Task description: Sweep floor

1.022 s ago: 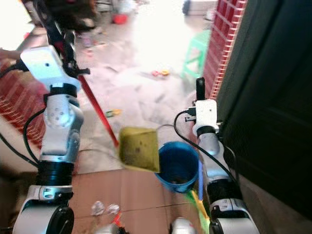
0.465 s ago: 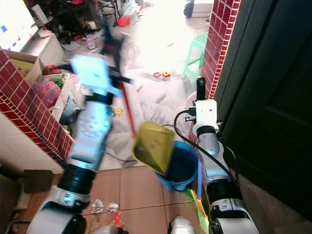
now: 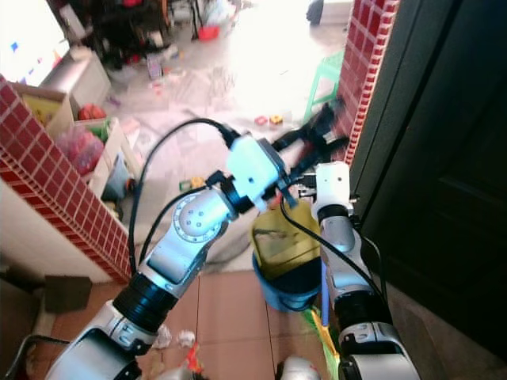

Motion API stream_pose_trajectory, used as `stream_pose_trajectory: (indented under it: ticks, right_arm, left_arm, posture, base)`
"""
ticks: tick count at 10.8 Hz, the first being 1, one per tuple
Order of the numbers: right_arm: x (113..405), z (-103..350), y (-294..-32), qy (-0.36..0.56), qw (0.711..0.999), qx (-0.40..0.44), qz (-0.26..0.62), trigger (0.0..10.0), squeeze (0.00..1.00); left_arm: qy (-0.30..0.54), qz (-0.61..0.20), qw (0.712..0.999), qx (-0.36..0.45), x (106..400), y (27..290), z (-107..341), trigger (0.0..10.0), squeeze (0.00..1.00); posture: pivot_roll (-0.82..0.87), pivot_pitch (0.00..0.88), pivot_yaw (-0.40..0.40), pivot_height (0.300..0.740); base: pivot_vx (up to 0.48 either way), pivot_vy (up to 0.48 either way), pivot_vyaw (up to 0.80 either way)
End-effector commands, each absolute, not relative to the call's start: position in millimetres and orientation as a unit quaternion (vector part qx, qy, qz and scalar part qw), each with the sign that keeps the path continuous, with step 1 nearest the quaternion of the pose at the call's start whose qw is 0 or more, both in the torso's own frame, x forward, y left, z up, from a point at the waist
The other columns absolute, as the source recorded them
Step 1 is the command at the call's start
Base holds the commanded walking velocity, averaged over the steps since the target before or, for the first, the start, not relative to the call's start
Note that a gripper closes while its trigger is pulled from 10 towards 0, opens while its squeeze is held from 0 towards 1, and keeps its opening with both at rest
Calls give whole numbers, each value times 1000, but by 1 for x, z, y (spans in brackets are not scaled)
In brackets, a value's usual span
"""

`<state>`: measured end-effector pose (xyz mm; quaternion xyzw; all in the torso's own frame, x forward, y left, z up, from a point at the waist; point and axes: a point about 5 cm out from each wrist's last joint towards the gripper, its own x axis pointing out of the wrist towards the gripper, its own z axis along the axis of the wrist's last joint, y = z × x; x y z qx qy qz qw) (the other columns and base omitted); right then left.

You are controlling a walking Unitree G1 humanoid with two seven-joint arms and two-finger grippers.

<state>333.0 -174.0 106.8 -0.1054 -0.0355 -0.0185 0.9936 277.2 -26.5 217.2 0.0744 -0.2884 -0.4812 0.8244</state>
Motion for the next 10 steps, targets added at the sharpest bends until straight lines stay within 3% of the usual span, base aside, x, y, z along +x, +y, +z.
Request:
stream_pose_trajectory:
  ticks: [1, 4, 5, 6, 9, 10]
  right_arm:
    - [338, 121, -169, -71, 992, -103, -15, 10000, 0]
    - [337, 121, -169, -70, 992, -107, -12, 10000, 0]
    - [338, 122, -169, -71, 992, -108, -11, 10000, 0]
    - [339, 122, -169, -72, 991, -108, -10, 10000, 0]
    - [338, 121, -167, -71, 991, -110, -6, 10000, 0]
    - [339, 122, -167, -72, 991, -110, -6, 10000, 0]
  left_arm:
    - [-238, -502, 827, 85, 277, -27, 198, 10000, 0]
    - [-246, -525, 809, 92, 275, -29, 209, 10000, 0]
    - [-235, -503, 829, 73, 281, -28, 217, 10000, 0]
    - [-245, -387, 889, 6, 303, -12, 237, 10000, 0]
    - [-203, -399, 894, -16, 304, -8, 232, 10000, 0]
    - [-215, -413, 885, 15, 301, -10, 232, 10000, 0]
  posture:
    - [-146, 0, 102, 740]
    - [-147, 0, 95, 740]
    - [-146, 0, 94, 740]
    - [-143, 0, 94, 740]
    - [-143, 0, 90, 740]
    - [-143, 0, 90, 740]
  base:
    - [0, 0, 0]
    - [0, 0, 0]
    - [0, 0, 0]
    - [0, 0, 0]
    - [0, 0, 0]
    - [0, 0, 0]
